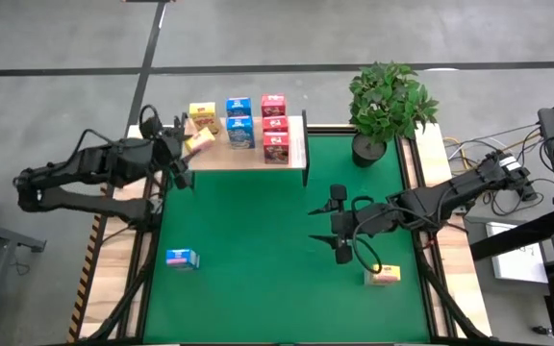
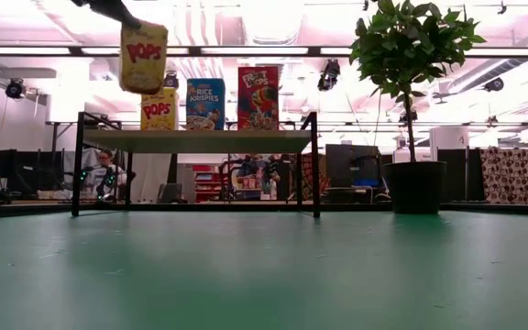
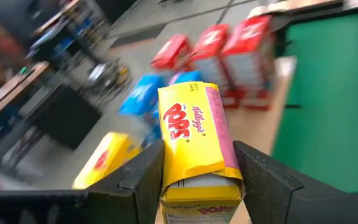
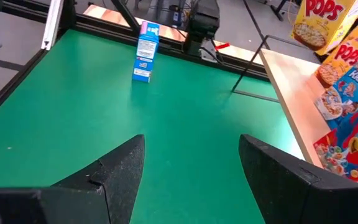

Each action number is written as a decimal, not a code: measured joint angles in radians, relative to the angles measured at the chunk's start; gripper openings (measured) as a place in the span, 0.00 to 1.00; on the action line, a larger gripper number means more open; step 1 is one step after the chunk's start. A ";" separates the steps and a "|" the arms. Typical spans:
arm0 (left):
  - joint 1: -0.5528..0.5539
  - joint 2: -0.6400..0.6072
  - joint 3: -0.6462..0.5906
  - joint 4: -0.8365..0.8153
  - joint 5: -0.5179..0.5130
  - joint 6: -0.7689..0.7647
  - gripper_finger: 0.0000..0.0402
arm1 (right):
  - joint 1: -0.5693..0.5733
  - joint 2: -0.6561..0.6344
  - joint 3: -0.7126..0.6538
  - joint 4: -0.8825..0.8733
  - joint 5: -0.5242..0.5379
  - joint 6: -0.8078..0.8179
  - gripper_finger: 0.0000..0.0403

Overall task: Stack cereal on shelf
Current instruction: Put the center yellow cereal on the shelf

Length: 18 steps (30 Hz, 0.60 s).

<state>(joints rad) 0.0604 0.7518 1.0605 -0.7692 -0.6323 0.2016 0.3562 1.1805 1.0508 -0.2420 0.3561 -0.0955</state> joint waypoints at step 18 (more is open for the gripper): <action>0.474 0.080 -0.008 -0.005 0.516 0.159 0.42 | -0.078 0.000 -0.017 0.078 -0.158 -0.075 0.62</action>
<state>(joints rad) 0.5343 0.8313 1.0523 -0.7741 -0.1167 0.3603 0.2783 1.1801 1.0336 -0.1636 0.1980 -0.1709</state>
